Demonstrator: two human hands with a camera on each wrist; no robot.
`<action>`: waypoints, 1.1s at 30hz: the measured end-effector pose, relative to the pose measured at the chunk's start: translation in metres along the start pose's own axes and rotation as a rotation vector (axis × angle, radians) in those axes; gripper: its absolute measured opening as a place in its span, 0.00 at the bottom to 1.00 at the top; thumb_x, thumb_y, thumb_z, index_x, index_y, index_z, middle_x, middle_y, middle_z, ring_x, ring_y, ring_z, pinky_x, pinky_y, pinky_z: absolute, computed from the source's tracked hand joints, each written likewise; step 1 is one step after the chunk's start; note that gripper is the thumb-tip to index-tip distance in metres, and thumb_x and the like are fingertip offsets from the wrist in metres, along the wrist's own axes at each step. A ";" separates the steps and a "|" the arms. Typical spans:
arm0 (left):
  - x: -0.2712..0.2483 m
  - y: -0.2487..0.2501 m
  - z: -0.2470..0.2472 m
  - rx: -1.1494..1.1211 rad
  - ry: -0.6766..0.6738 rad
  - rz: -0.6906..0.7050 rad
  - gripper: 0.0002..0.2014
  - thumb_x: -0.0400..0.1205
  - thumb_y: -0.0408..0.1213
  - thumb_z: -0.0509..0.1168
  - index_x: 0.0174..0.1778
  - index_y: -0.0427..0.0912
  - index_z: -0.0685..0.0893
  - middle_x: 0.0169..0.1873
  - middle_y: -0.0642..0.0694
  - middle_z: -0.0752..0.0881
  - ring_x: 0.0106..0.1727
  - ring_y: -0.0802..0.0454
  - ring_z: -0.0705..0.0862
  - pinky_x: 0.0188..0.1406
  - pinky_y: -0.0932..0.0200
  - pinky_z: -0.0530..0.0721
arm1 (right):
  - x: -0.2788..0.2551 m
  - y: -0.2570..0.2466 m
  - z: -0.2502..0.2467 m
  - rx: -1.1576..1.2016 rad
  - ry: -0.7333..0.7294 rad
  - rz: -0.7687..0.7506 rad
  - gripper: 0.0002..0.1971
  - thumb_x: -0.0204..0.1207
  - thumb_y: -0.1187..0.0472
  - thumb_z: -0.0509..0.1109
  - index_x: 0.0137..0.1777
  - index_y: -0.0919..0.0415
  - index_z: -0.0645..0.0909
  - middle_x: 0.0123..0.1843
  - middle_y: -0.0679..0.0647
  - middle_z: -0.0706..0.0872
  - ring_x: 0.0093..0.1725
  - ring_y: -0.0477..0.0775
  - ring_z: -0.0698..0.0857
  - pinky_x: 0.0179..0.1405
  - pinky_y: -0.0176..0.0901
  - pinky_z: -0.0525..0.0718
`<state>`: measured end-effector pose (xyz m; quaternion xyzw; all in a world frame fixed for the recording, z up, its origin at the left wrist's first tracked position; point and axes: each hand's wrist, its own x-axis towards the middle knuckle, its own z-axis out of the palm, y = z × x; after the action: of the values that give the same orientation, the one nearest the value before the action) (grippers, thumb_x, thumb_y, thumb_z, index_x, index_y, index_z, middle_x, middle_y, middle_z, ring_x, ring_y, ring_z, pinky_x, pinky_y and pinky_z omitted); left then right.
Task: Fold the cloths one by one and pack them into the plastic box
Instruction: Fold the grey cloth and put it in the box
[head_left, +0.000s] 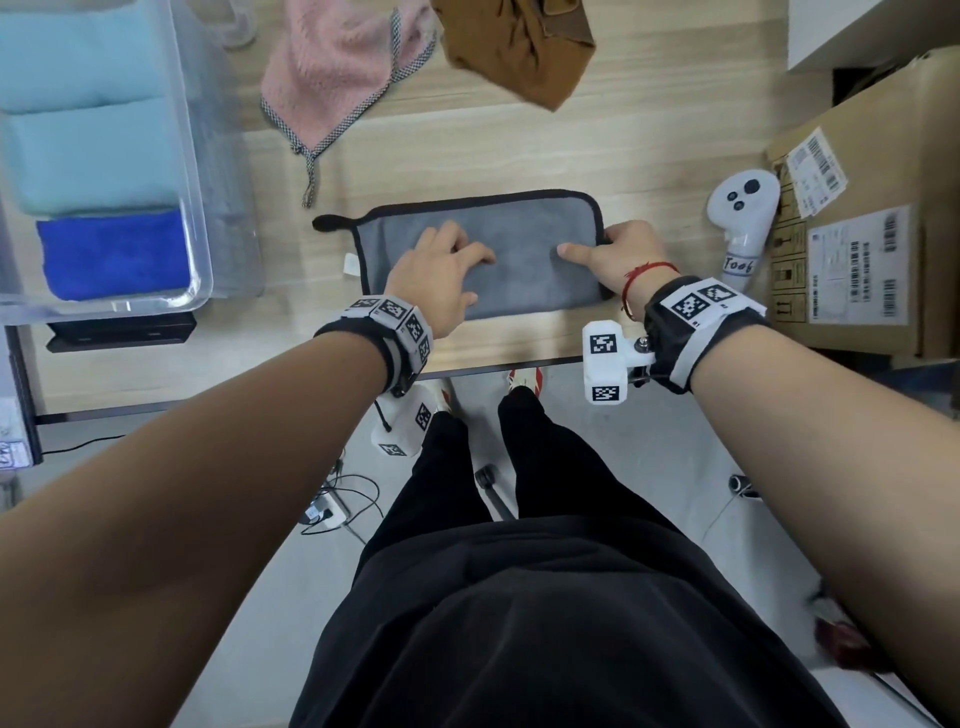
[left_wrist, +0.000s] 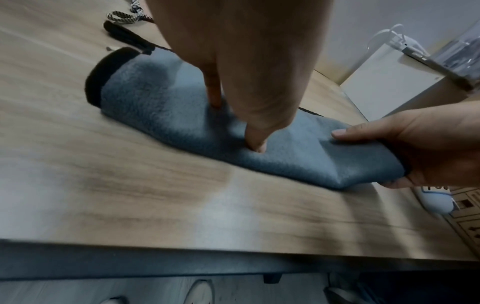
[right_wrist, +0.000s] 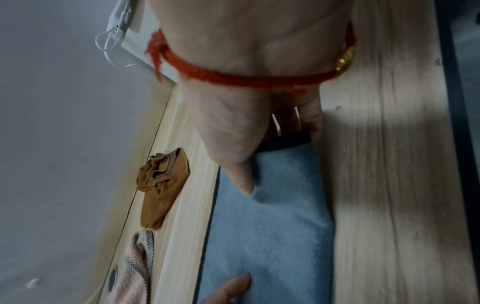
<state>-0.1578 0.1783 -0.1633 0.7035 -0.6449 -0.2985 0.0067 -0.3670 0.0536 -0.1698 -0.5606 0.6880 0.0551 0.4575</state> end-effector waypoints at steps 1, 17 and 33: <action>0.001 0.000 -0.002 0.002 -0.006 0.004 0.23 0.78 0.43 0.70 0.70 0.56 0.76 0.62 0.48 0.72 0.62 0.47 0.72 0.59 0.51 0.76 | -0.003 -0.004 0.000 0.028 0.000 -0.027 0.22 0.61 0.43 0.79 0.41 0.62 0.83 0.38 0.51 0.85 0.40 0.54 0.83 0.41 0.47 0.83; -0.061 -0.084 -0.011 -0.577 0.078 -0.436 0.18 0.79 0.27 0.61 0.64 0.42 0.83 0.50 0.51 0.84 0.43 0.57 0.80 0.45 0.79 0.79 | -0.078 -0.128 0.083 0.052 -0.255 -0.342 0.11 0.71 0.60 0.72 0.35 0.56 0.71 0.28 0.55 0.82 0.21 0.55 0.85 0.17 0.39 0.78; -0.061 -0.092 -0.012 -0.731 0.111 -0.508 0.17 0.81 0.46 0.64 0.65 0.47 0.81 0.50 0.50 0.86 0.51 0.51 0.83 0.62 0.57 0.79 | -0.082 -0.127 0.129 0.048 -0.474 -0.281 0.03 0.78 0.65 0.70 0.50 0.58 0.80 0.38 0.55 0.86 0.35 0.58 0.89 0.45 0.59 0.91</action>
<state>-0.0691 0.2449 -0.1645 0.8060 -0.3023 -0.4608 0.2159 -0.1931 0.1426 -0.1316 -0.6112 0.4783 0.1042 0.6219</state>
